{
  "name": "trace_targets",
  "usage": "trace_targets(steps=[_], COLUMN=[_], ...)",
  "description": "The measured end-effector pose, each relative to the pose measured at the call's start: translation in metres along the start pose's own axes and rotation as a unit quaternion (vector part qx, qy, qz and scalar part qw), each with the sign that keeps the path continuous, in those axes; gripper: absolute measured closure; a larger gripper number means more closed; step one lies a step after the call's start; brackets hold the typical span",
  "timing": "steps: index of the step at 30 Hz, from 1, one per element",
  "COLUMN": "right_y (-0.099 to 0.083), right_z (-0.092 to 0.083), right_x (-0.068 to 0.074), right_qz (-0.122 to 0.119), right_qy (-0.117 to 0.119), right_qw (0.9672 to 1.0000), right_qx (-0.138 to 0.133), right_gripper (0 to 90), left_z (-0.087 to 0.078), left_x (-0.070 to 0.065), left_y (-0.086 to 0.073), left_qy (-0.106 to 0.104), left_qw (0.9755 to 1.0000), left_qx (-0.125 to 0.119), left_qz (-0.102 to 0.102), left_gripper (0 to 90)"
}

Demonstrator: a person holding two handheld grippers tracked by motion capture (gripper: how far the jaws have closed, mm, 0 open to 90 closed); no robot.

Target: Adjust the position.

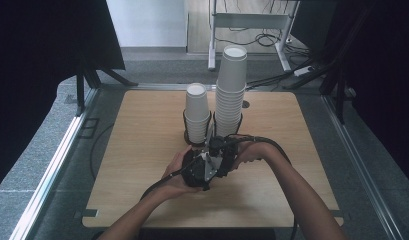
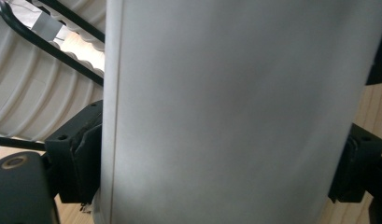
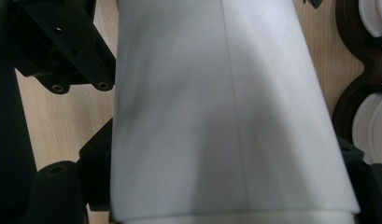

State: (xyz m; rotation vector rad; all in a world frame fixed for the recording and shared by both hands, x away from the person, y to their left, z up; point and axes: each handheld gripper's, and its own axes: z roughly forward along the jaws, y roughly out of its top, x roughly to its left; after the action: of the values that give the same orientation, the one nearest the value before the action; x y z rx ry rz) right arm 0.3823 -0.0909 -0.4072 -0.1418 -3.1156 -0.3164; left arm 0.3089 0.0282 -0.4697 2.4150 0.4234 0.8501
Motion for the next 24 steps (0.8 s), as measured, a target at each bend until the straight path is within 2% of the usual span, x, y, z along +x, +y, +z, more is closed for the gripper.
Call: trace_targets(steps=[2, 4, 6, 8, 10, 13, 18, 24], right_y=[0.000, -0.001, -0.003, -0.006, -0.009, -0.013, -0.021, -0.030], right_z=[0.000, 0.001, 0.001, -0.001, -0.002, -0.002, -0.001, 0.000], right_x=[0.000, 0.000, -0.001, -0.001, -0.002, -0.003, -0.005, -0.008], right_qz=[0.001, 0.003, 0.002, 0.000, 0.004, 0.001, 0.016, 0.032], right_qy=[0.001, 0.005, 0.010, 0.011, 0.017, 0.014, 0.005, -0.003], right_qw=[1.0000, 1.0000, 0.9999, 0.9998, 0.9993, 0.9989, 0.9980, 0.9963], right_qx=[0.003, 0.000, -0.010, -0.017, -0.034, -0.045, -0.060, -0.080], right_gripper=[22.6, 22.8, 22.9, 23.1, 23.1, 23.2, 23.2, 23.2], left_z=[0.001, 0.001, 0.000, 0.000, -0.001, -0.003, -0.007, -0.014], left_x=[-0.001, -0.001, 0.000, 0.001, 0.001, 0.004, 0.006, 0.008], left_y=[0.000, -0.001, -0.001, -0.003, -0.004, -0.005, -0.010, -0.014], left_qy=[-0.004, -0.007, -0.009, -0.014, -0.009, -0.014, -0.009, -0.014], left_qw=[1.0000, 0.9999, 0.9999, 0.9997, 0.9994, 0.9990, 0.9986, 0.9978], left_qx=[-0.001, -0.003, -0.006, -0.012, -0.016, -0.021, -0.028, -0.036], left_qz=[0.000, -0.011, -0.009, -0.019, -0.028, -0.036, -0.044, -0.054], left_gripper=[11.0, 9.8, 8.6, 5.5, 3.1, 2.1, 0.1, 0.1])
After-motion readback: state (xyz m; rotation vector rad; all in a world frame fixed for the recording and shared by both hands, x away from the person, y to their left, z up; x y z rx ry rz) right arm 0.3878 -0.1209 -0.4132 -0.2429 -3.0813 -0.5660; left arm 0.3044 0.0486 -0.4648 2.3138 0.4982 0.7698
